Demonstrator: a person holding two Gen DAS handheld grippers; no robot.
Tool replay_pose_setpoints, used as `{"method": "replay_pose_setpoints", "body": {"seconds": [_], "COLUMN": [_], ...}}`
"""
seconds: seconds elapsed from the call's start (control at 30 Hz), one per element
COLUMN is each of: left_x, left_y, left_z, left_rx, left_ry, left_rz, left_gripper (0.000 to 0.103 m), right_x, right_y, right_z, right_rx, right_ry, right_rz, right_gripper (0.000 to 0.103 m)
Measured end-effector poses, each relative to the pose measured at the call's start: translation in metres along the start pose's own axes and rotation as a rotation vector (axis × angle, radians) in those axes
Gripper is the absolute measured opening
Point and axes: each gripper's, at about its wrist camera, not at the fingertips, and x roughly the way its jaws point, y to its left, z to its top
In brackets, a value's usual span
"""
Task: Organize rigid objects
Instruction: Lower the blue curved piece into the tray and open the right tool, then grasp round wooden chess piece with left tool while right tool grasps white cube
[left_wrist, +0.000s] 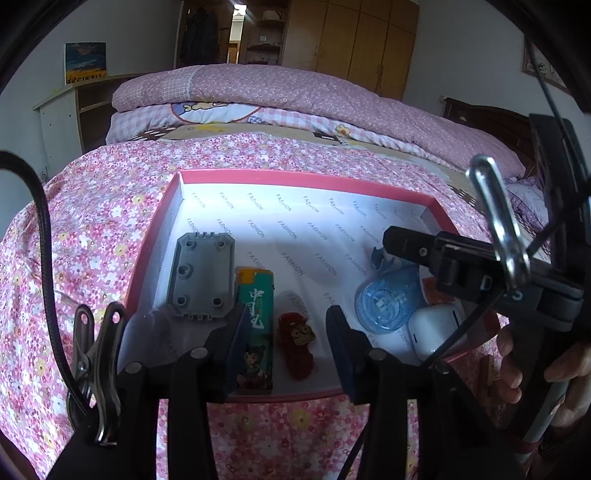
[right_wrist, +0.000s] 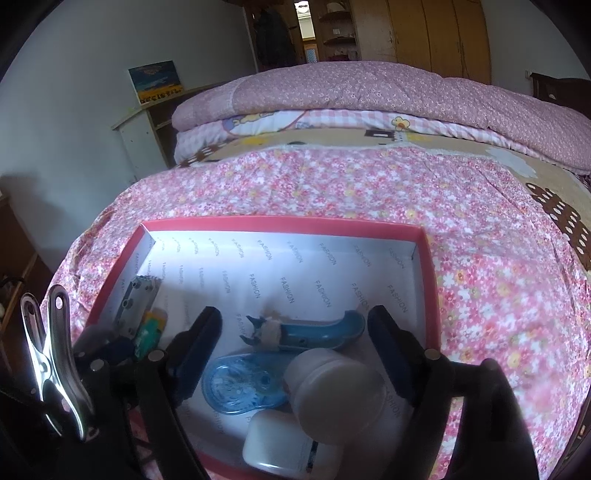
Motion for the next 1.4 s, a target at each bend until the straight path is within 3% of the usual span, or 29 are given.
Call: {"method": "replay_pose_setpoints", "body": {"seconds": [0.17,0.7,1.17,1.4], "left_x": [-0.001,-0.032,-0.064,-0.072], "left_y": [0.003,0.005,-0.011,-0.026], "left_z": [0.001,0.002,-0.023,-0.040], "left_rx": [-0.021,-0.037,0.021,0.047], "left_ry": [0.010,-0.016,-0.008,0.023], "left_rz": [0.001,-0.030,-0.075,-0.136], "left_gripper": [0.046,0.046,0.046,0.046], "right_x": [-0.010,-0.059,-0.107,-0.126], "right_y": [0.002,0.010,0.009,-0.001], "right_z": [0.001,-0.018,-0.077,-0.119], "right_rx": [0.004,0.017,-0.033,-0.047], "right_ry": [-0.018,-0.064,-0.016,0.025], "right_rz": [0.011,0.062,0.112,0.097], "right_gripper": [0.090,0.090,0.090,0.090]}}
